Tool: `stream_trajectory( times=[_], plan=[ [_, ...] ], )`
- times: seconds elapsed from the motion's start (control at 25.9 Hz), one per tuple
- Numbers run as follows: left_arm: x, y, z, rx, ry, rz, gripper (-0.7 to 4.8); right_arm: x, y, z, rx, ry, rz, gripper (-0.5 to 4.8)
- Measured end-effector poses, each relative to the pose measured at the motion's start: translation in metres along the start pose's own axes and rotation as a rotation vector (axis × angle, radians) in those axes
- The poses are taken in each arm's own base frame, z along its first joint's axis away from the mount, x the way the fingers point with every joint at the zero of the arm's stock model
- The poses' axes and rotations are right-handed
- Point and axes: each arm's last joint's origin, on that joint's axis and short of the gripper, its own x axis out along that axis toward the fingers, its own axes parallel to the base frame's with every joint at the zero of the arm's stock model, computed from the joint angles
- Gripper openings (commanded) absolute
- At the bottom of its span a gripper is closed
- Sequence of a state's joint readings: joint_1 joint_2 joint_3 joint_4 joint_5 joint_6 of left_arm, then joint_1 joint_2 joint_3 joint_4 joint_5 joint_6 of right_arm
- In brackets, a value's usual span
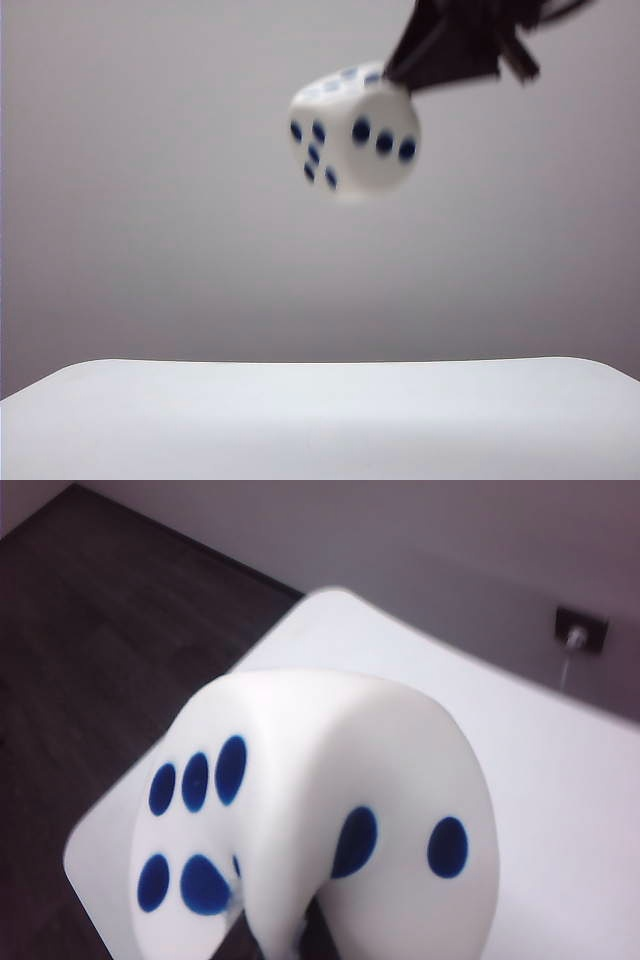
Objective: Pick up the dice on the table and roll the dice.
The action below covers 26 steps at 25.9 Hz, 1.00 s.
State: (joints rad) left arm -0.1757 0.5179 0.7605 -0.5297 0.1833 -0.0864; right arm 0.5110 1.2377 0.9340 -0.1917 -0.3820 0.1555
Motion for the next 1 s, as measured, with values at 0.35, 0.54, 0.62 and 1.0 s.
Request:
stream_trajectory(
  times=[0.35,0.54,0.62,1.0],
  plan=[
    [0.023,0.003,-0.022,-0.038,-0.016,-0.121,-0.04,0.019,-0.017,-0.033,0.032,-0.068,-0.044,-0.01],
    [0.024,0.003,-0.020,-0.045,-0.037,-0.136,-0.04,0.008,-0.010,-0.015,0.001,-0.149,-0.030,4.15],
    [0.024,0.001,-0.017,-0.054,-0.064,-0.173,-0.04,-0.012,0.002,0.011,-0.063,-0.284,-0.006,4.79],
    [0.023,0.001,-0.013,-0.053,-0.102,-0.188,-0.04,-0.104,0.042,0.036,-0.267,-0.544,-0.054,4.79]
  ],
)
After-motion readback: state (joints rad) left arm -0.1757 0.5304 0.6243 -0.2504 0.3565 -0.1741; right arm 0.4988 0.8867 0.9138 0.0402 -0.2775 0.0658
